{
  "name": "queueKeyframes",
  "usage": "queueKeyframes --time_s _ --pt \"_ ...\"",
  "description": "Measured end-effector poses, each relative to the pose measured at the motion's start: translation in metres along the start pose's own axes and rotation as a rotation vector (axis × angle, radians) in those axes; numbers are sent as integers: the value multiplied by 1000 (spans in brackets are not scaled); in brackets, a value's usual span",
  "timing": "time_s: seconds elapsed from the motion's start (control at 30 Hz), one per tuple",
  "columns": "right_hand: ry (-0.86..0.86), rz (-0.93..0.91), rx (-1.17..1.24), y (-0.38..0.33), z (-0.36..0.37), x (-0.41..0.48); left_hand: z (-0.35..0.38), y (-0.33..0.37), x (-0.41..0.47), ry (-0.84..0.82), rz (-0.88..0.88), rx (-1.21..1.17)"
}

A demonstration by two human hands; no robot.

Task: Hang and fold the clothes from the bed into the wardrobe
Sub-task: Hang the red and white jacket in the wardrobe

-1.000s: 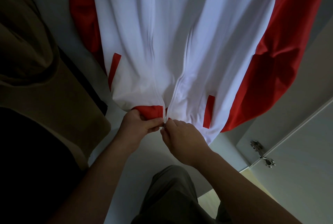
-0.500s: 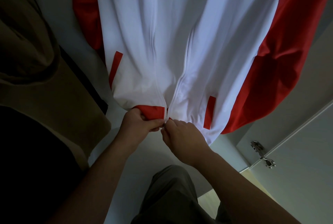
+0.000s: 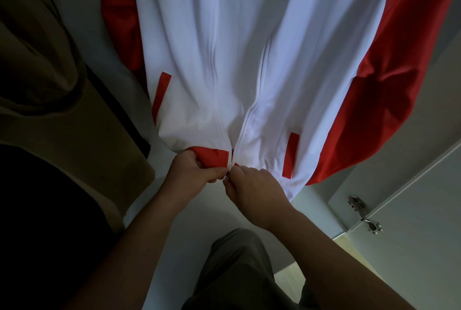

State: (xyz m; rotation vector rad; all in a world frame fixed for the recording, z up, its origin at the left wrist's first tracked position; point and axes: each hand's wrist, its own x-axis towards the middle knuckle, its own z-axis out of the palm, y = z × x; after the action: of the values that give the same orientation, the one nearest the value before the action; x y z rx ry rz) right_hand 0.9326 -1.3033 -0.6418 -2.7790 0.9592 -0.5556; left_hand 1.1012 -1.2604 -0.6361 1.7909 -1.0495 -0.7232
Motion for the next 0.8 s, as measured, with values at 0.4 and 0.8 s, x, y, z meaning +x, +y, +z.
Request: queueKeyframes --time_s 0.4,0.8 --pt "-15 -47 -151 -3 -2 2 -14 3 6 -134 25 312" --pt "-58 -134 -224 7 1 7 -25 -11 12 -301 -23 178"
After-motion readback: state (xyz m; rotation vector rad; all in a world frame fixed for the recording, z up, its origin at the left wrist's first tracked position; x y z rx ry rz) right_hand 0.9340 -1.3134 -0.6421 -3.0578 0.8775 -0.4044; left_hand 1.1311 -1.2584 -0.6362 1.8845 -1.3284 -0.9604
